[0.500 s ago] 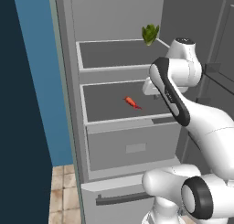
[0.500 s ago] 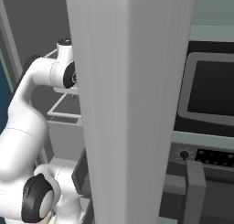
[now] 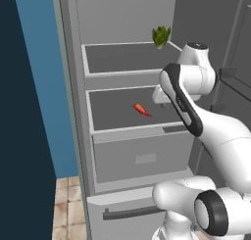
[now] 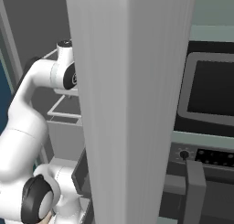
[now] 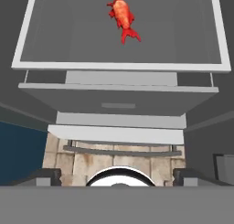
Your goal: Take the fish out of the fridge, briefly rinse it in the sink, and place it on the tray next to the sink.
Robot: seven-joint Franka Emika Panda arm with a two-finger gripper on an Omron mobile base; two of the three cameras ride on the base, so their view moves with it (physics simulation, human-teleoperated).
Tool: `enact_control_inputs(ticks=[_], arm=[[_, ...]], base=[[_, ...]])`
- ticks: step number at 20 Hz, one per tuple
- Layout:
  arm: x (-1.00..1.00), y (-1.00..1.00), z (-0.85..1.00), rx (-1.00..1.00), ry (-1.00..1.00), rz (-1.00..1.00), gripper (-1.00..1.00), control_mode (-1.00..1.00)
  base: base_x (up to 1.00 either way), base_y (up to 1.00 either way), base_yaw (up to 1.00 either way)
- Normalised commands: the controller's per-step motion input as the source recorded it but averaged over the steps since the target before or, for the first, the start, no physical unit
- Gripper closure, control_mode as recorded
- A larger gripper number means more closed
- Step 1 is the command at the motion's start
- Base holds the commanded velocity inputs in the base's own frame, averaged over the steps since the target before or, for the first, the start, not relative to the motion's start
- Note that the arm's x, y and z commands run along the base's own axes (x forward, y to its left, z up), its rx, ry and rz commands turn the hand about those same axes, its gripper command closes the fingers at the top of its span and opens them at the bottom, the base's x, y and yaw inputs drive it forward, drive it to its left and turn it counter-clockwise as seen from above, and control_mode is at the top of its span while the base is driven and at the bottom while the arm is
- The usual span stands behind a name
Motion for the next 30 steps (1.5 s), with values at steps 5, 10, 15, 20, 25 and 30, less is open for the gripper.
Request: enact_control_inputs(ticks=[5,10,15,20,25,30], arm=[[0.17,0.03,-0.31,-0.05,-0.1,0.0,-1.0,-1.0],[0.3,0.0,-0.27,-0.03,-0.15,0.0,-1.0,-1.0],[0.38,0.0,-0.2,0.0,-0.18,0.0,-1.0,-1.0],[0.51,0.0,-0.24,0.0,-0.12,0.0,-1.0,-1.0],[0.52,0.0,-0.09,0.02,-0.03,0.0,-1.0,-1.0],[0.49,0.0,-0.01,0.0,0.0,0.0,-1.0,-1.0]], base=[[0.0,0.0,0.0],[0.0,0.0,0.0],[0.0,0.0,0.0],[0.0,0.0,0.0],[0.0,0.0,0.0],[0.0,0.0,0.0]])
